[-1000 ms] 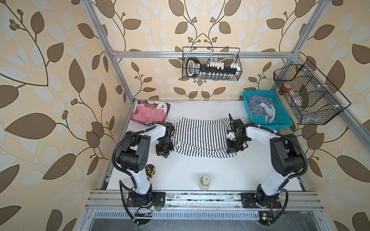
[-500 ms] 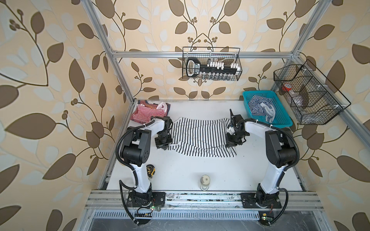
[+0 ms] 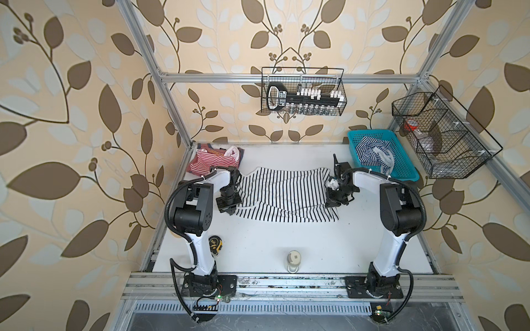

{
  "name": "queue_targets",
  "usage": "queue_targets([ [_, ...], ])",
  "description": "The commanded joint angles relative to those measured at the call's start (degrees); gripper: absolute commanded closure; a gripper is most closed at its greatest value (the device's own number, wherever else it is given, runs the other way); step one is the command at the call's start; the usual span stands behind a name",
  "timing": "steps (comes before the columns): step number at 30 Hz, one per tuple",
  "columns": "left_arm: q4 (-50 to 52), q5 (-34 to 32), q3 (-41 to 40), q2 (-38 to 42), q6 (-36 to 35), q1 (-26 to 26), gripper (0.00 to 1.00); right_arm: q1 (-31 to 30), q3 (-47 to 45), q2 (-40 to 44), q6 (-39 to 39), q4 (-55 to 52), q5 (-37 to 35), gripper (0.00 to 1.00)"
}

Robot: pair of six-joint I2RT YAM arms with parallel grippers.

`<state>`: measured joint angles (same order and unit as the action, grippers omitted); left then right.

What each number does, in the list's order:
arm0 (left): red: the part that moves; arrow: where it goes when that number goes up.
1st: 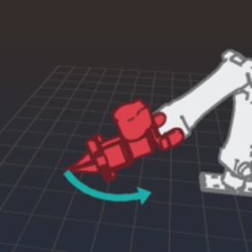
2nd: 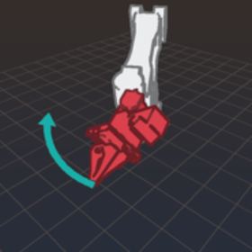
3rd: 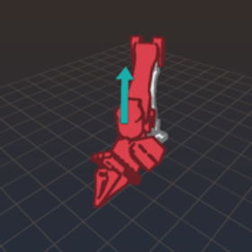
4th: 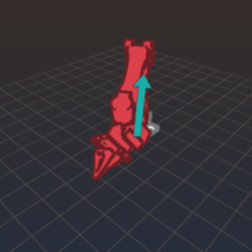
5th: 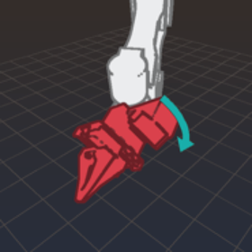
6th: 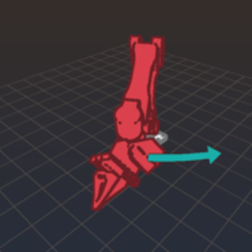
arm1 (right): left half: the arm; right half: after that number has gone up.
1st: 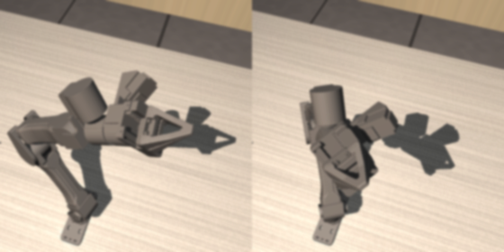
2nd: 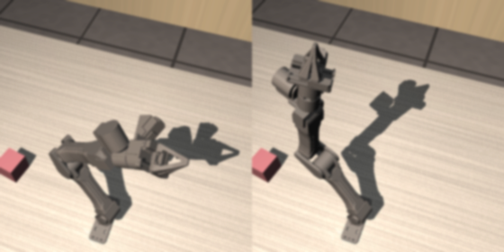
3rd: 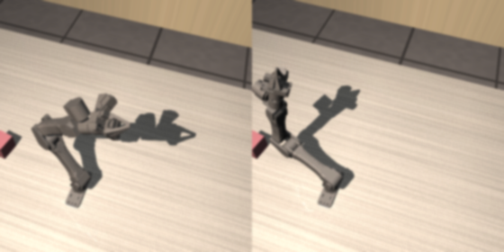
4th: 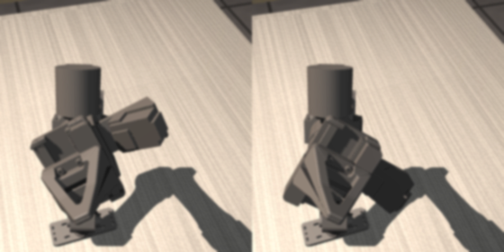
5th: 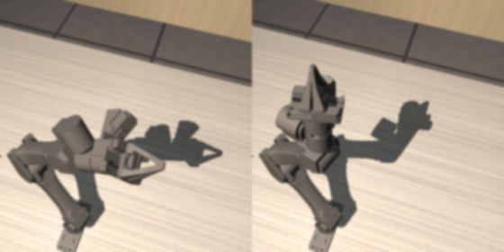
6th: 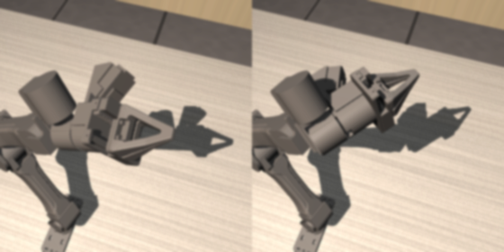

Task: Fold and stack tank tops
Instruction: Smooth out the tank top at the center of the table.

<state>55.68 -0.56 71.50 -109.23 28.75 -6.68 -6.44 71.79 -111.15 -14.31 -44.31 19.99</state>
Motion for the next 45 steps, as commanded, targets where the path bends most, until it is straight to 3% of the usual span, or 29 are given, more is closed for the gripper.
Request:
queue_targets([
  [1, 1.9, -4.4, -1.2, -1.6, 1.3, 1.0, 1.0, 1.6, -1.9, -1.6, 0.4, 0.5, -2.8, 0.95],
  [6, 2.1, -4.3, -1.8, -0.7, 1.4, 1.0, 1.0, 1.8, -2.2, -1.3, 0.5, 0.5, -2.9, 0.95],
  [9, 3.5, -3.0, -2.9, 4.7, 1.7, 0.9, 1.0, 2.1, -2.0, 0.9, 0.5, 0.1, -2.8, 0.94],
  [20, 6.6, 1.8, 6.2, 14.2, 2.7, -5.0, 1.0, 2.0, -4.9, 19.6, 1.6, -5.4, -3.0, 0.8],
  [28, 0.0, 11.1, 14.5, 3.5, 1.8, -12.6, 1.0, -0.5, -14.3, 23.7, 1.5, -7.0, -10.6, 0.77],
  [45, -6.2, 17.0, 16.3, -9.9, 2.0, -13.0, 1.0, -7.4, -15.1, 16.4, -1.6, -0.4, -15.6, 0.73],
])
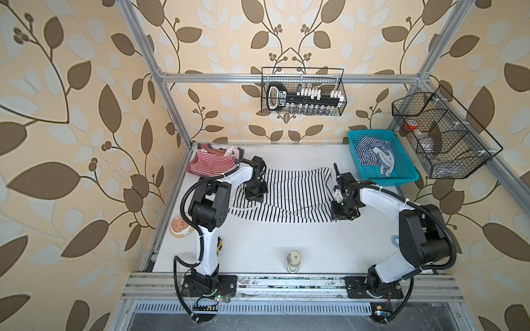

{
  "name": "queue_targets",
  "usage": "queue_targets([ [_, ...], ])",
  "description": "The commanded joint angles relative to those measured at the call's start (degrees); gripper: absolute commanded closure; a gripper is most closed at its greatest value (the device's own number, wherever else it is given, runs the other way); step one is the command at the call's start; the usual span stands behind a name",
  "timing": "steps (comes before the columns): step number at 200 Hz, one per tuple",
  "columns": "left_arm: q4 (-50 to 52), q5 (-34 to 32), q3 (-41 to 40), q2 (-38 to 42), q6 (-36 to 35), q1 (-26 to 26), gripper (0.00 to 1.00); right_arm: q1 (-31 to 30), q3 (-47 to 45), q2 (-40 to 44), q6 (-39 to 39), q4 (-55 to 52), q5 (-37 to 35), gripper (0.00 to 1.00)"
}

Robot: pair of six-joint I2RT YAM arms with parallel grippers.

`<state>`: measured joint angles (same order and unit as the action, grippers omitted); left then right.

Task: Fold and stack tank tops
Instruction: Smooth out the tank top at the center of the table.

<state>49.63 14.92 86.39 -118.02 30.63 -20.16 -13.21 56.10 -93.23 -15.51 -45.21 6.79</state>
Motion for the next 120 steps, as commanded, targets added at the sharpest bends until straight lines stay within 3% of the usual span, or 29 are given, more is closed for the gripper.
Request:
queue_targets([
  [1, -0.2, 1.5, 1.3, -1.4, 0.2, 0.5, 1.0, -0.8, 0.7, -1.9, -0.5, 0.6, -2.8, 0.73],
  [60, 0.1, -0.9, 0.5, -3.8, 0.5, 0.4, 1.0, -0.7, 1.0, -3.0, -1.4, -0.6, -6.6, 0.84],
  [103, 0.4, -3.2, -0.6, -5.2, 0.8, 0.8, 1.0, -0.7, 0.6, -2.4, -1.2, -2.0, -8.5, 1.0],
  [120, 0.0, -3.4, -1.2, -5.9, 1.1, 1.0, 1.0, -0.7, 0.3, -2.1, -1.2, -2.2, -9.1, 1.0],
])
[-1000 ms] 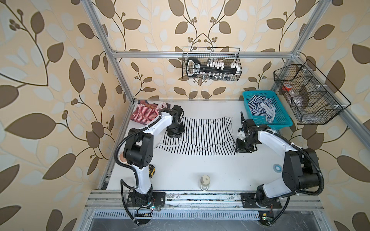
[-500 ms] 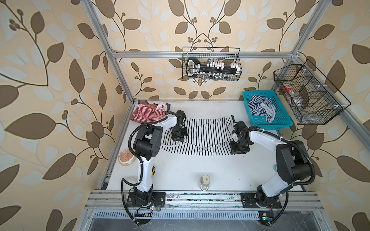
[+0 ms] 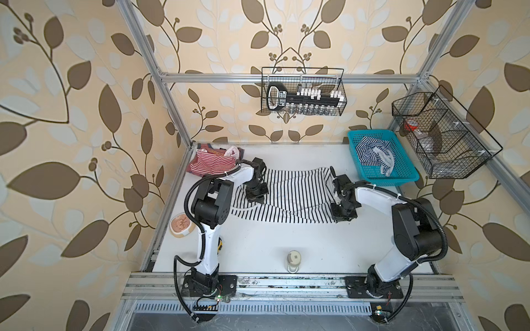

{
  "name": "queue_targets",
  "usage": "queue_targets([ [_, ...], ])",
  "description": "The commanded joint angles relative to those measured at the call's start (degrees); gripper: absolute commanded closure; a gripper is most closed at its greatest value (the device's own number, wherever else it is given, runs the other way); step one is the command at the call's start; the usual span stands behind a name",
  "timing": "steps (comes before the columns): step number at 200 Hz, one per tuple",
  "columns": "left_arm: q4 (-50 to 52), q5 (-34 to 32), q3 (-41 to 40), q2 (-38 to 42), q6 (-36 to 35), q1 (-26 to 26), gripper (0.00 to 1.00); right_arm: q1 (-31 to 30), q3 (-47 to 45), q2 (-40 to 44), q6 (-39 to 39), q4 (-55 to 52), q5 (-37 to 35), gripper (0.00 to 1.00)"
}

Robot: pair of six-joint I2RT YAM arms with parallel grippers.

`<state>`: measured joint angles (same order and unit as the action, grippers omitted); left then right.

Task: Fold and stack tank tops
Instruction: Smooth out the tank top at the center of the table.

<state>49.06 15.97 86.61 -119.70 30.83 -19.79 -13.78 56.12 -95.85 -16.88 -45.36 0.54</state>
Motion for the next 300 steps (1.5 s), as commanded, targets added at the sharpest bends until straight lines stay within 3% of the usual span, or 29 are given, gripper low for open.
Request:
queue_targets([
  [1, 0.5, -4.4, -1.5, -4.3, 0.9, 0.7, 1.0, -0.1, 0.2, 0.5, 0.2, -2.1, -2.9, 1.0],
  [106, -2.1, -7.0, -6.5, -5.9, 2.2, 3.2, 1.0, 1.1, -0.2, 5.3, -1.2, -7.0, -5.3, 1.0],
  [216, -3.3, -6.8, -8.3, -5.7, 2.9, 4.1, 1.0, 0.5, 0.0, 3.9, -4.2, -10.7, -11.9, 1.0],
  [271, -3.5, -5.8, -11.1, -1.4, 3.8, 3.9, 1.0, -0.7, 0.6, 3.1, -4.4, -13.1, -12.9, 0.8],
  [300, -3.0, -5.0, -12.7, 2.7, 4.3, 3.3, 1.0, -0.7, 2.2, 5.6, -4.7, -14.4, -13.6, 0.74],
])
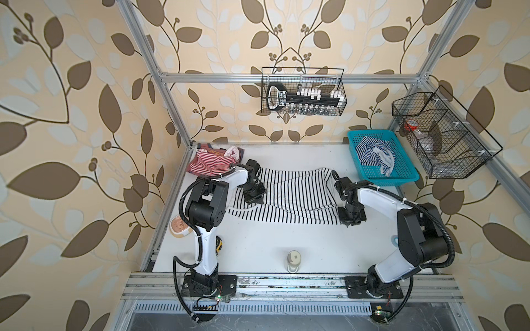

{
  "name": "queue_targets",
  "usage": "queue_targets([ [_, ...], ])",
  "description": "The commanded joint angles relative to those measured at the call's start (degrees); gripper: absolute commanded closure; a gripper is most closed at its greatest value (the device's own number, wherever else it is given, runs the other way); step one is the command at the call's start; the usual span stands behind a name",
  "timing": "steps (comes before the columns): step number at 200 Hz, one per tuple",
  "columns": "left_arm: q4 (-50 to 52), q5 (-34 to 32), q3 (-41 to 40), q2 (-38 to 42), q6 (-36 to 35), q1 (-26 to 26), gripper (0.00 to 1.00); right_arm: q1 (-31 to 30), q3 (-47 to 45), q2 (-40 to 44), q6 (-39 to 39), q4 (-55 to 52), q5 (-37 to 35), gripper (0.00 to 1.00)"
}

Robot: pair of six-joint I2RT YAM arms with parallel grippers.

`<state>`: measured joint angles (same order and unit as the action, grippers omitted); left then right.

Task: Fold and stack tank tops
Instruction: Smooth out the tank top at the center of the table.

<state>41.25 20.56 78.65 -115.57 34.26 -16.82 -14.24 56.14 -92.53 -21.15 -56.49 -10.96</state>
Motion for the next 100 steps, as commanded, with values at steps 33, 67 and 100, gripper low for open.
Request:
queue_targets([
  [33, 5.5, -9.0, -5.4, 3.6, 2.0, -0.3, 1.0, 1.6, 6.7, 4.1, 1.0, 0.5, 4.0, 0.72],
  [67, 8.5, -9.7, 1.0, 6.4, 2.0, -0.3, 1.0, 4.9, 13.2, 2.2, 2.0, 8.3, 15.2, 0.77],
  [100, 13.0, -10.0, 12.5, 5.4, -0.1, -0.3, 1.0, 6.5, 25.1, -8.0, 3.0, 10.3, 20.3, 0.78],
])
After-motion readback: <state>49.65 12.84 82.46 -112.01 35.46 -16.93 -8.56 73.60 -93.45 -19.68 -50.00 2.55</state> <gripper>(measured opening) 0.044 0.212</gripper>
